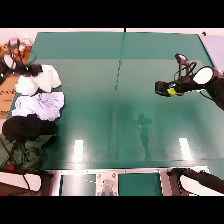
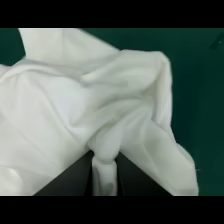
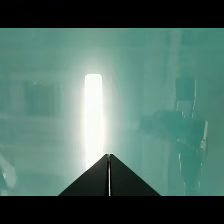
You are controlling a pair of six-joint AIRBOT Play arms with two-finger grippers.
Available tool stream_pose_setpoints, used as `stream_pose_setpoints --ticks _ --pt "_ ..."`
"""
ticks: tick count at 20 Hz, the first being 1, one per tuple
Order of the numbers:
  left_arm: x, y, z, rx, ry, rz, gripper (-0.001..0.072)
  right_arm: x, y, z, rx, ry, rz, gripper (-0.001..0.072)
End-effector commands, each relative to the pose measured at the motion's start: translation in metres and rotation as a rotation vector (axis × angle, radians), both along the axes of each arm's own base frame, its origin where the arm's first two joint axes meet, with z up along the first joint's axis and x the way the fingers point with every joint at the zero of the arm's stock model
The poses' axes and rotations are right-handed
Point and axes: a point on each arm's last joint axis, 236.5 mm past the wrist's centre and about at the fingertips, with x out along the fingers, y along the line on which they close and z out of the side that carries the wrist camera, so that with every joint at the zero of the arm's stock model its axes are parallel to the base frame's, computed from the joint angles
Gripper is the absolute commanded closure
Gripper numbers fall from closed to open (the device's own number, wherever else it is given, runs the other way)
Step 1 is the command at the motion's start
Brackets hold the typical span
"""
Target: Fold the shirts.
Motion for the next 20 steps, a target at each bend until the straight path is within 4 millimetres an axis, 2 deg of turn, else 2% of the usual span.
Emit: stream_pose_setpoints --ticks 1,2,4,5,6,8,9,11,12,13,14,15,16,18,20 --pt "-0.013 -0.073 0.093 0.005 -0.077 -0.163 0.0684 0.005 -0.029 0.012 0.002 -0.003 -0.065 0.0696" --pt "-0.02 -0.11 0.122 -0.012 -0.129 -0.23 0.0684 0.004 -0.038 0.013 0.002 0.003 -0.086 0.0696" --pt "-0.042 -0.186 0.163 -0.063 -0.212 -0.368 0.0684 0.005 -0.056 0.013 0.002 0.006 -0.131 0.0696" --pt "-0.054 -0.222 0.172 -0.096 -0.226 -0.435 0.0684 0.005 -0.065 0.013 0.002 0.006 -0.154 0.0696" --pt "-0.069 -0.26 0.173 -0.132 -0.217 -0.509 0.0683 0.005 -0.072 0.013 0.003 0.006 -0.171 0.0696" --pt "-0.097 -0.326 0.152 -0.189 -0.152 -0.639 0.0683 0.003 -0.082 0.012 0.004 0.013 -0.194 0.0697" --pt "-0.111 -0.355 0.134 -0.211 -0.104 -0.694 0.0683 0.001 -0.083 0.011 0.009 0.023 -0.197 0.0696" --pt "-0.141 -0.404 0.084 -0.242 0.026 -0.783 0.0681 -0.002 -0.083 0.01 0.011 0.036 -0.196 0.0696" --pt "-0.159 -0.422 0.057 -0.26 0.11 -0.816 0.0586 -0.004 -0.082 0.009 0.013 0.046 -0.193 0.0695" --pt "-0.171 -0.429 0.037 -0.249 0.179 -0.841 0.0166 -0.007 -0.081 0.008 0.015 0.057 -0.19 0.0691" --pt "-0.178 -0.427 0.024 -0.237 0.235 -0.845 0.0009 -0.009 -0.08 0.007 0.016 0.07 -0.187 0.0591" --pt "-0.176 -0.418 0.021 -0.223 0.256 -0.837 -0.001 -0.012 -0.079 0.006 0.017 0.084 -0.182 0.0436" --pt "-0.169 -0.402 0.024 -0.213 0.267 -0.814 -0.001 -0.016 -0.079 0.005 0.018 0.099 -0.179 0.0344" --pt "-0.15 -0.363 0.027 -0.199 0.293 -0.745 -0.001 -0.025 -0.072 0.0 0.036 0.142 -0.166 0.0338" --pt "-0.129 -0.323 0.021 -0.213 0.31 -0.648 -0.0009 -0.044 -0.053 -0.017 0.089 0.221 -0.136 0.0338"
